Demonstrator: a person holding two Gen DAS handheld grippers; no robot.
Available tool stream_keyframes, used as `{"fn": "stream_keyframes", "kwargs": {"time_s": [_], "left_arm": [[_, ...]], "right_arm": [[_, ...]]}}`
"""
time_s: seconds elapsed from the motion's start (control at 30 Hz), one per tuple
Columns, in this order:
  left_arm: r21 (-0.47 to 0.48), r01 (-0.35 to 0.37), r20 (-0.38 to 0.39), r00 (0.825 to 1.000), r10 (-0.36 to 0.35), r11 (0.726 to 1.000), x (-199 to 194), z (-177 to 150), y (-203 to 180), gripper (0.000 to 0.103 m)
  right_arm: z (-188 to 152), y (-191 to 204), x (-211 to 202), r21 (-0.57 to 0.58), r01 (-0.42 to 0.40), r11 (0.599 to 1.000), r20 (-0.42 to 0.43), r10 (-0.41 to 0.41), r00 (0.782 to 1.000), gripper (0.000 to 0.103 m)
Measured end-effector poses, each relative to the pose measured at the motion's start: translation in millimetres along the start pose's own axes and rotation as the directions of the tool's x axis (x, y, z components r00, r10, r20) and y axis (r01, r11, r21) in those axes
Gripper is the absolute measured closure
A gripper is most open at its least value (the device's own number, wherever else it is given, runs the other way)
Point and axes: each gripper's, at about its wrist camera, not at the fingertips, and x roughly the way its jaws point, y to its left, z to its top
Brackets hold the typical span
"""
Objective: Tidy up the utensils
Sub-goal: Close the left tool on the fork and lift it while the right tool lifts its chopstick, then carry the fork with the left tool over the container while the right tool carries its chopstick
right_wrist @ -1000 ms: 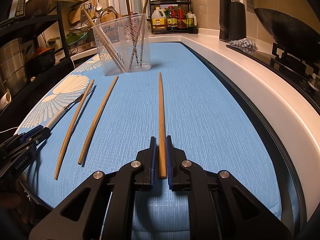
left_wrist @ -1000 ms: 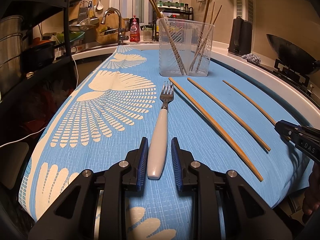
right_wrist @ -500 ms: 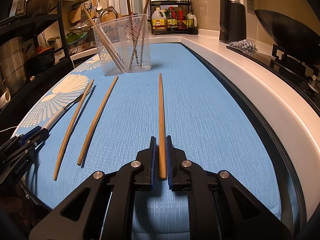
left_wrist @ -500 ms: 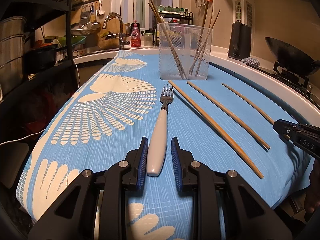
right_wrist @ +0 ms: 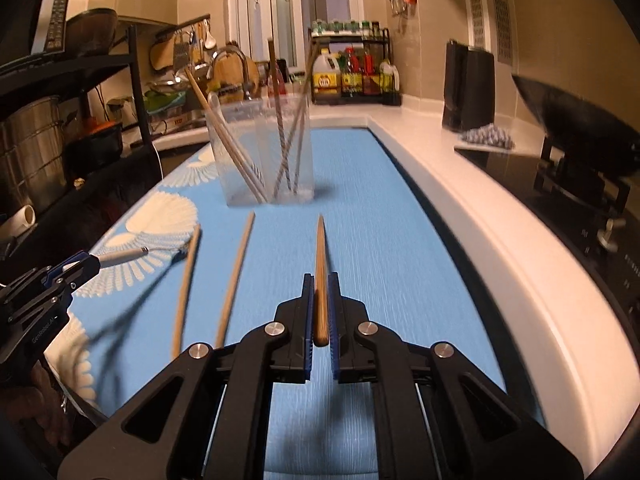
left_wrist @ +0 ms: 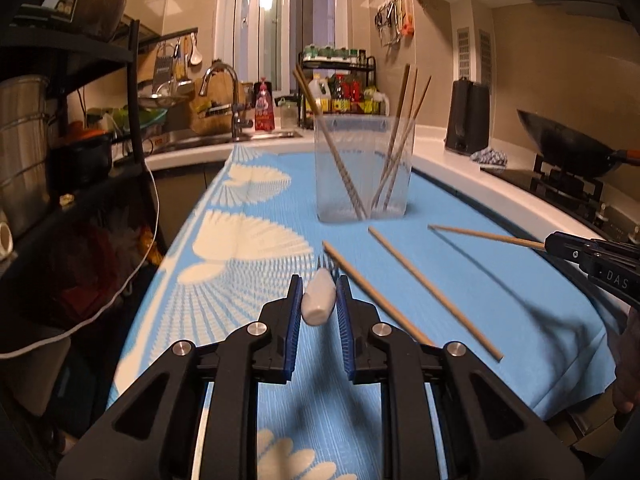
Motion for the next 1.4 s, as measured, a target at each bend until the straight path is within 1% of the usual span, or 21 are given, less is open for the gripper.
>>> {"fn": "stream_keyframes", "kwargs": {"time_s": [0.23,0.4,0.5,0.6,0.73,0.97,1.1,1.23,1.4], "left_arm": [[0.039,0.011,0.058,0.998,-0.013,0.999,-3.4,40.8,2.6,0.086],[0.036,0.036,0.062,0.997,-0.038,0.999,-0.2,69.7,6.5,0.087],[0.016,0.059,0.044,0.997,-0.06,0.998,4.8,85.9,9.8,0.087],[0.004,0.068,0.027,0.997,-0.069,0.998,8.1,100.3,12.4,0.088],[-0.014,0.097,0.003,0.995,-0.097,0.995,12.0,121.6,16.2,0.088],[-0.008,0.126,-0.026,0.992,-0.126,0.992,17.3,155.3,15.0,0.089],[-0.018,0.15,-0.036,0.988,-0.151,0.988,20.6,181.3,21.5,0.089],[-0.03,0.176,-0.049,0.983,-0.178,0.984,31.2,210.6,28.6,0.089],[-0.038,0.218,-0.04,0.975,-0.219,0.975,40.9,246.5,26.9,0.089]], "right_arm": [[40.9,1.8,-19.1,-0.025,-0.008,1.0,0.073,0.01,0.997,0.096],[71.3,4.4,-27.8,-0.042,-0.029,0.999,0.113,0.033,0.993,0.096],[88.2,5.6,-28.9,-0.038,-0.05,0.998,0.113,0.054,0.992,0.096],[107.7,8.7,-28.9,-0.046,-0.069,0.997,0.102,0.074,0.992,0.096],[134.2,13.4,-29.8,-0.056,-0.108,0.993,0.077,0.112,0.991,0.096],[170.2,23.3,-25.1,-0.063,-0.146,0.987,0.065,0.15,0.987,0.096],[195.2,28.5,-25.9,-0.074,-0.151,0.986,0.087,0.157,0.984,0.097],[229.8,37.5,-29.3,-0.103,-0.154,0.983,0.133,0.167,0.977,0.097],[271.1,48.5,-27.7,-0.122,-0.165,0.979,0.194,0.187,0.963,0.097]]}}
